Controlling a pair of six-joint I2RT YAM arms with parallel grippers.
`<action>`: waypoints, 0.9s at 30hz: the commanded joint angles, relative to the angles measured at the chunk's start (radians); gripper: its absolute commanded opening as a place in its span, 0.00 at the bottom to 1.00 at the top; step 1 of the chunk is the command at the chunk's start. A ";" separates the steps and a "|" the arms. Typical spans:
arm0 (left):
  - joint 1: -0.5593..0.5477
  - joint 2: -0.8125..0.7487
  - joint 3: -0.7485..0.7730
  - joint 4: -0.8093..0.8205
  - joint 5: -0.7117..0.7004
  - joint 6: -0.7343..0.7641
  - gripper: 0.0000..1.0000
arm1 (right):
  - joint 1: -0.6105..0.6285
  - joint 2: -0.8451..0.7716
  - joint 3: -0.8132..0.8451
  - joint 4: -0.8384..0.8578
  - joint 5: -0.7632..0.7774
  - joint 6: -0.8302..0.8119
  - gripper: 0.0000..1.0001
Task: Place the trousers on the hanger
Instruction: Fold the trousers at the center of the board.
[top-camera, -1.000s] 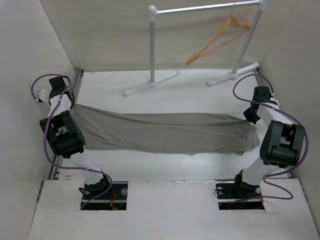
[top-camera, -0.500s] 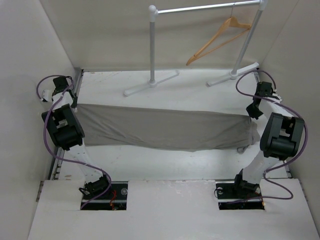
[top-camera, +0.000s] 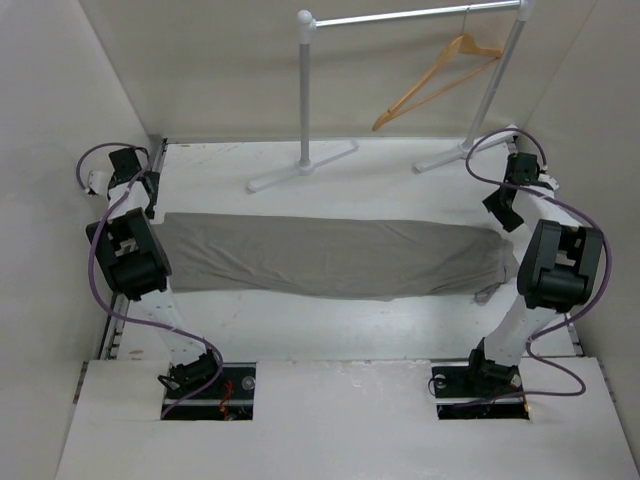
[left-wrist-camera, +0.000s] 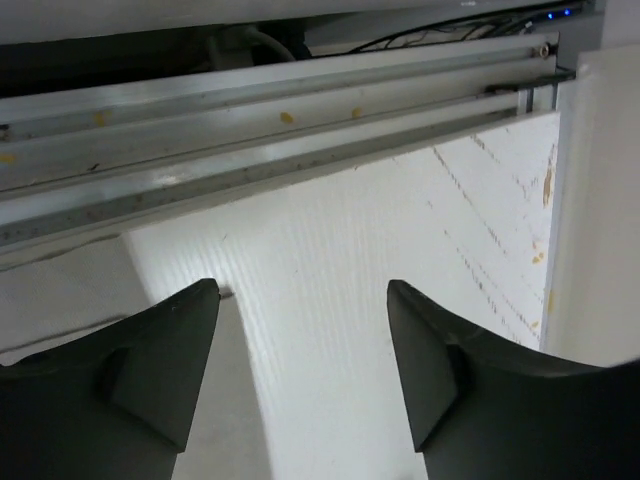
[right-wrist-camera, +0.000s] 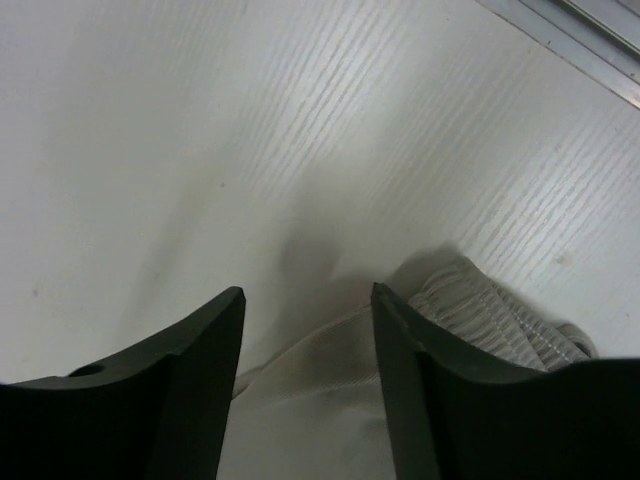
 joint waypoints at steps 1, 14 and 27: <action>0.006 -0.194 -0.084 0.044 0.002 0.025 0.68 | 0.008 -0.131 -0.018 0.038 0.001 0.002 0.64; -0.573 -0.777 -0.722 0.108 -0.114 0.024 0.30 | -0.093 -0.668 -0.552 0.058 -0.054 0.156 0.16; -0.821 -1.067 -0.932 0.118 0.016 0.044 0.37 | -0.098 -0.753 -0.698 -0.081 -0.018 0.382 0.77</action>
